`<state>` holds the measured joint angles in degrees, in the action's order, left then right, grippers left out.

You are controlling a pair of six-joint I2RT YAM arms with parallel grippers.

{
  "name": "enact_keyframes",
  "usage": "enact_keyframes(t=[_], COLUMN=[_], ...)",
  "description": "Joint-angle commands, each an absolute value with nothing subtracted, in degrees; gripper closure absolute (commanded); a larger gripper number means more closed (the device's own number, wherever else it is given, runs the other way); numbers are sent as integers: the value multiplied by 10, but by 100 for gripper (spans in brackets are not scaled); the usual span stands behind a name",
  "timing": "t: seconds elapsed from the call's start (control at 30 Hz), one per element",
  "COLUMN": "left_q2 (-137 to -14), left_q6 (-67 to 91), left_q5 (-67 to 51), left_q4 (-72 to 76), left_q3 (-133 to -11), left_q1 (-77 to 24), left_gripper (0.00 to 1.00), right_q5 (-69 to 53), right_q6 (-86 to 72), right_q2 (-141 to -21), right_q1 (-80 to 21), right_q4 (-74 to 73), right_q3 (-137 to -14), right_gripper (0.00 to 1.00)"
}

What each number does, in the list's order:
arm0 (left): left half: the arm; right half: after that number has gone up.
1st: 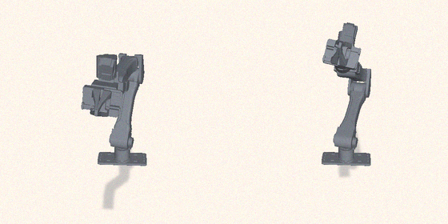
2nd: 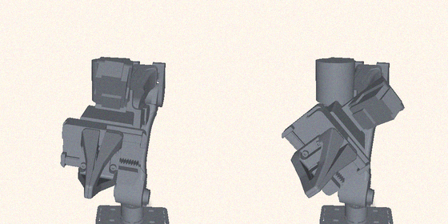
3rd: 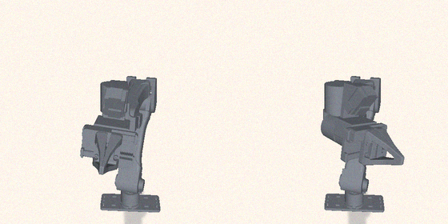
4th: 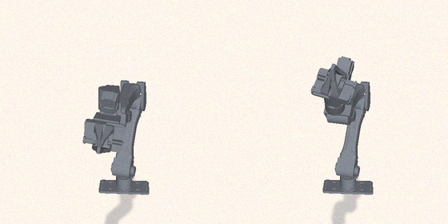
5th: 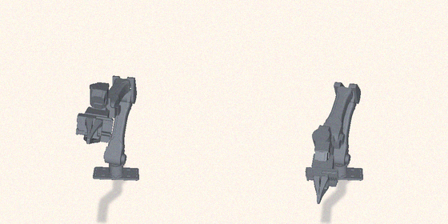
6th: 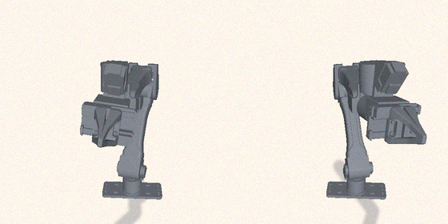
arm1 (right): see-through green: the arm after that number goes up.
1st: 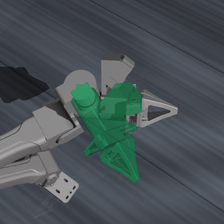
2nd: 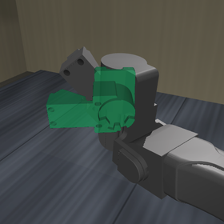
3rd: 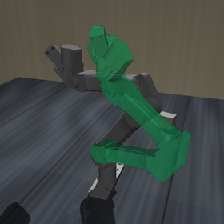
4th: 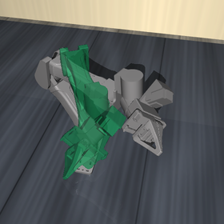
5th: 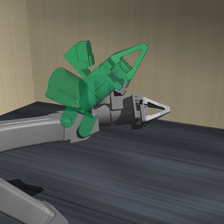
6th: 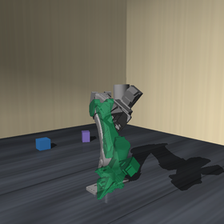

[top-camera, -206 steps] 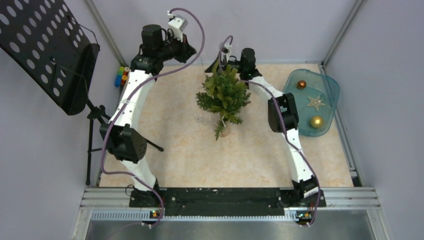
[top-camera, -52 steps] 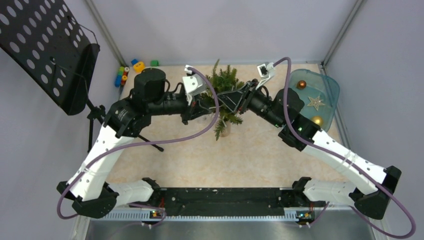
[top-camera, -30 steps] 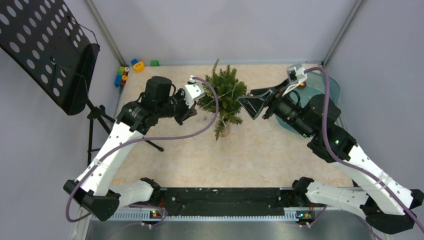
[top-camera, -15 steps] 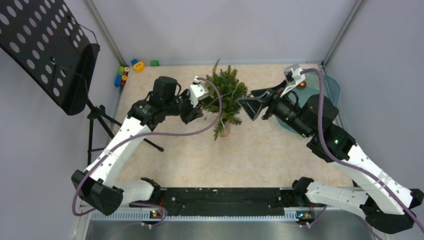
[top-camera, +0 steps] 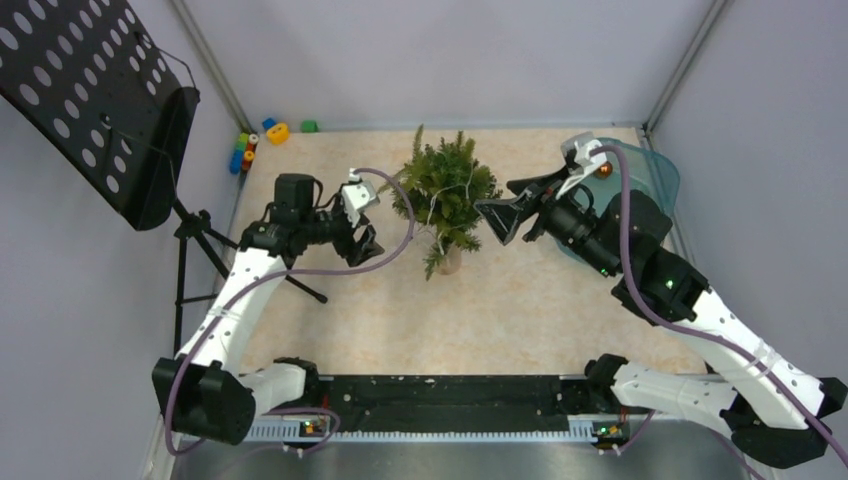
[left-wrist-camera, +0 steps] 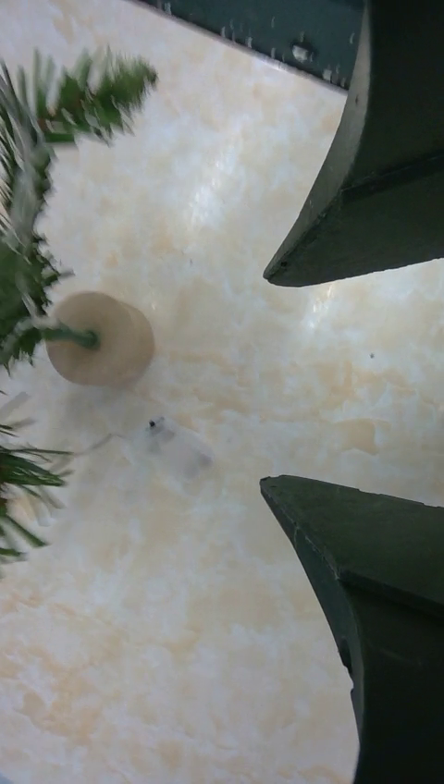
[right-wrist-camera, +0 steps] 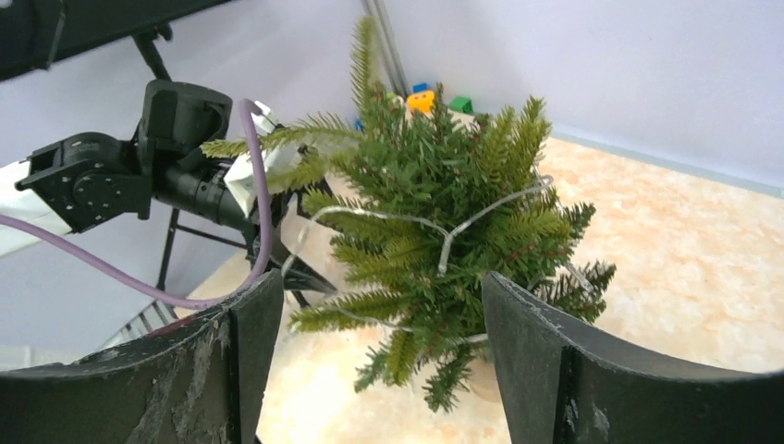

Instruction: Decorate the small christmas tree

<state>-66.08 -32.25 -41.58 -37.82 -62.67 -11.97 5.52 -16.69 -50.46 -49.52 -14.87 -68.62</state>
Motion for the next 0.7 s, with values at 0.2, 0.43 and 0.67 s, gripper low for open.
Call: enact_keyframes(t=[0.2, 0.43, 0.67], left_q2=[-668, -724, -639], left_q6=[-399, -371, -325], left_q5=[-467, -501, -640], left_q4=[4, 49, 110], left_q3=[-388, -396, -340], left_q1=[-97, -95, -27], left_gripper=[25, 28, 28], right_q5=[30, 21, 11], right_q6=[-107, -105, -91], right_q2=[-491, -490, -515], right_q1=[-499, -484, -479], right_q4=[-102, -84, -93], right_q3=[-638, -619, -622], right_gripper=[20, 20, 19])
